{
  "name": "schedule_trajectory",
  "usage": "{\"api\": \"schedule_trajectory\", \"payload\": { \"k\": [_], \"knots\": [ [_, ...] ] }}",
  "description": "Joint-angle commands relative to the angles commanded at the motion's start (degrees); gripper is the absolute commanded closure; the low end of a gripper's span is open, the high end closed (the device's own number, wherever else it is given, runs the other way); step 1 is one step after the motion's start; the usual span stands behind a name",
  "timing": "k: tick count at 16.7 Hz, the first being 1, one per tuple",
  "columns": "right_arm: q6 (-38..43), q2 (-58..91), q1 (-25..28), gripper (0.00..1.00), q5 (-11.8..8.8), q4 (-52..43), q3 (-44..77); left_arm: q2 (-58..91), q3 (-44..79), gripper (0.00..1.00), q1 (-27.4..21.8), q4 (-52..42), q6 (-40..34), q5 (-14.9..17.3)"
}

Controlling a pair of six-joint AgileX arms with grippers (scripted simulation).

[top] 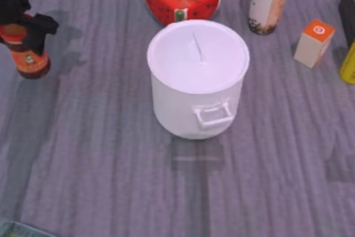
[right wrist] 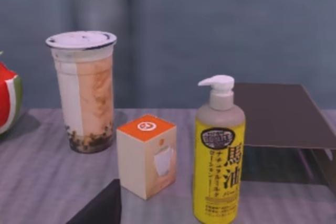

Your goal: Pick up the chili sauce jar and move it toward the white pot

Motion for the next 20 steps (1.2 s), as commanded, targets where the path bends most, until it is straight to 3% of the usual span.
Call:
{"api": "schedule_trajectory", "payload": {
  "k": [6,13,16,20],
  "knots": [
    [0.0,0.0,0.0,0.0,0.0,0.0,0.0,-16.7,-13.4,1.0,0.8,-2.9,0.2,-0.1],
    [0.0,0.0,0.0,0.0,0.0,0.0,0.0,-17.7,-14.6,1.0,0.1,-2.9,-0.6,-0.2],
    [0.0,0.0,0.0,0.0,0.0,0.0,0.0,-16.9,-15.3,1.0,-2.5,-1.6,-6.2,-0.9],
    [0.0,0.0,0.0,0.0,0.0,0.0,0.0,-15.4,-17.0,1.0,-8.5,1.6,-19.8,-2.5]
  ]
}}
